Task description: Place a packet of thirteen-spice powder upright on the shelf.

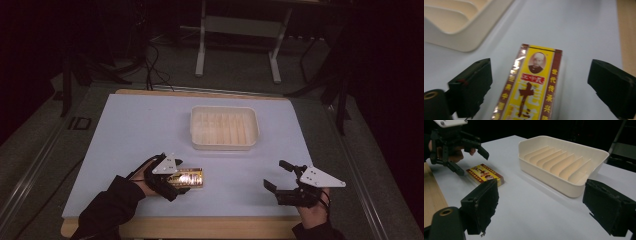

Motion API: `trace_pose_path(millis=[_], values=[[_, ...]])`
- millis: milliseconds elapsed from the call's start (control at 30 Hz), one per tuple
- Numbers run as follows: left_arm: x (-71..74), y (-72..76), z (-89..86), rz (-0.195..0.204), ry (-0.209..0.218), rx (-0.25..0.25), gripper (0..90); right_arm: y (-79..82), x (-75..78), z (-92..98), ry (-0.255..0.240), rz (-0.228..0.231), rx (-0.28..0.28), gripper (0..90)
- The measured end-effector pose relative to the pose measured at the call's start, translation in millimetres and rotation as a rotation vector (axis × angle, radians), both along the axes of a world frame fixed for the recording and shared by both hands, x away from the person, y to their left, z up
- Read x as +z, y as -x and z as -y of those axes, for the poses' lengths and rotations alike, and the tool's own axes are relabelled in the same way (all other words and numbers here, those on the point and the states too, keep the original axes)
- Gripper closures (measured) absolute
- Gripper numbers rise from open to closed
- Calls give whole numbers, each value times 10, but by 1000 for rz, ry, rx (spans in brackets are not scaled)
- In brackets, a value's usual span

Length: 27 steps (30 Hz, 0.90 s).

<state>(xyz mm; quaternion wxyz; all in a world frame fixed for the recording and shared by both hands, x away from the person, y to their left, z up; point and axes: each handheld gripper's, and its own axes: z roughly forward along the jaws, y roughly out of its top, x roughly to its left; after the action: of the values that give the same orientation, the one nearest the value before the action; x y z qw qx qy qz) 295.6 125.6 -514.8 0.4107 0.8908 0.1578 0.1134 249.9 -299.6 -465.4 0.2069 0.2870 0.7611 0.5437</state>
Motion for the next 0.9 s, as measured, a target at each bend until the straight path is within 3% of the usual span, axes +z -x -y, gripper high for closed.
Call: trace_pose_path(millis=[133,167,267,500,533,633,900], values=[[-49,-77,-21,-21,19,11,119,-4,-5,-2,0,0,0,129],[-61,-96,-28,-32,21,6,169,-4,-9,-2,-3,-8,0,130],[-115,-132,-16,-54,-12,-17,169,-8,-14,-3,-2,-11,2,129],[-219,-161,38,-23,-83,-34,170,-21,-27,2,-7,-23,3,130],[-233,-170,38,-28,-90,-35,211,-23,-31,0,-7,-27,5,131],[-267,-187,46,-36,-117,-36,214,-22,-33,-3,-6,-29,5,131],[-248,-224,23,-62,-108,-52,316,-30,-43,-5,-2,-38,10,133]])
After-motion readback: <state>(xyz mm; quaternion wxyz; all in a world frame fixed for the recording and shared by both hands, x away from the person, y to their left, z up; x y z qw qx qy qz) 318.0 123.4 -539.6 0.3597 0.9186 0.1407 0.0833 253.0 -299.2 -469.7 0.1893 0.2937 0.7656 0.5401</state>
